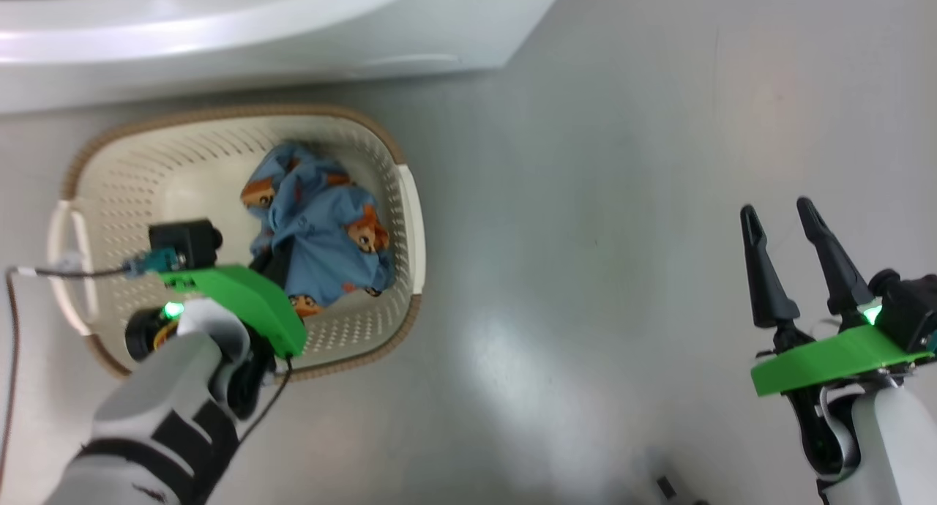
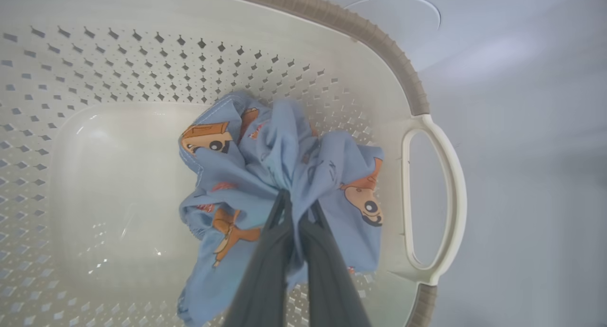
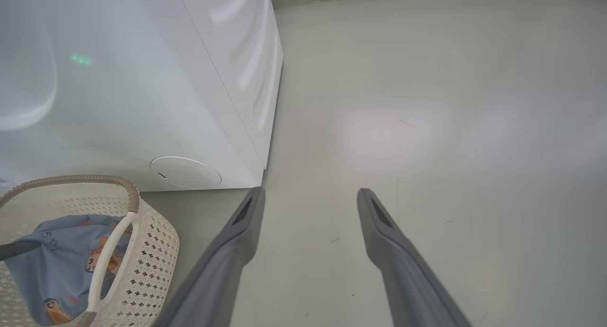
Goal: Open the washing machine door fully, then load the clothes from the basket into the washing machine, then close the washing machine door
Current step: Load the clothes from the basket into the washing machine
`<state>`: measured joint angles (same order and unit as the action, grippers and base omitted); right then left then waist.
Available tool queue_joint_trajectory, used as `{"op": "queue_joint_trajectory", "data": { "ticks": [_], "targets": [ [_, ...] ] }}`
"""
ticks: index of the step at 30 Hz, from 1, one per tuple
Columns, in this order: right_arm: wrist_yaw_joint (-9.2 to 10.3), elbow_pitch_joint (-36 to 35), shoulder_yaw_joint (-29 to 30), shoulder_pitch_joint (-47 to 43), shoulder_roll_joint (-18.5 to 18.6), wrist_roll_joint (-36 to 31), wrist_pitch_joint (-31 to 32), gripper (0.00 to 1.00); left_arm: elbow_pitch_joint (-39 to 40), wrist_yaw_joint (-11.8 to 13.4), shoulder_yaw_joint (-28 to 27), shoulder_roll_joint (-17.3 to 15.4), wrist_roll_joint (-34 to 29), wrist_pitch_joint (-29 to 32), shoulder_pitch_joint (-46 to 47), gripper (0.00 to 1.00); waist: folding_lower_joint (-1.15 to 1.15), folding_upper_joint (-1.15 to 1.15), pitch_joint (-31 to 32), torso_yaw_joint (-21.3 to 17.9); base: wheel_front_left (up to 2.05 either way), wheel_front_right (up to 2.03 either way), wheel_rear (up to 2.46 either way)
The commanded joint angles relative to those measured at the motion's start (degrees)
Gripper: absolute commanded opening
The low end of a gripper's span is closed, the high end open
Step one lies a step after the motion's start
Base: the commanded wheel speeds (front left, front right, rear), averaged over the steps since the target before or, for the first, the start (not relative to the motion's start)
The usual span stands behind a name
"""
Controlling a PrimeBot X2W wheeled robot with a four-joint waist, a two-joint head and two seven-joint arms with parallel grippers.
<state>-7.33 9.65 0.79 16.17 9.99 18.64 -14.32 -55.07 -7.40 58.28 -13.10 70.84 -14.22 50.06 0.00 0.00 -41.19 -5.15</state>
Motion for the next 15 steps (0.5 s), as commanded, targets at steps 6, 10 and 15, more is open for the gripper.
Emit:
{"op": "queue_joint_trajectory", "data": {
  "ticks": [6,10,15],
  "targets": [
    [-0.16,0.12,-1.08,-5.01,1.83,0.81,-0.68,1.00,1.88,-0.09,-6.93,-0.78,-5.02,-0.77,-6.28,0.00,0.00,0.00,10.21,4.47,0.00,0.00,0.00],
    [-0.16,0.73,-1.16,-6.17,2.60,1.26,-0.68,1.00,3.26,-0.09,-11.76,-0.96,-8.40,-0.77,-8.52,0.00,0.00,0.00,13.26,5.58,0.00,0.00,0.00],
    [-0.16,1.29,-1.43,-7.21,3.00,1.65,-0.68,1.00,5.64,-0.09,-17.69,-1.64,-13.21,-0.77,-11.70,0.00,0.00,0.00,16.57,6.23,0.00,0.00,0.00]
  ]
}}
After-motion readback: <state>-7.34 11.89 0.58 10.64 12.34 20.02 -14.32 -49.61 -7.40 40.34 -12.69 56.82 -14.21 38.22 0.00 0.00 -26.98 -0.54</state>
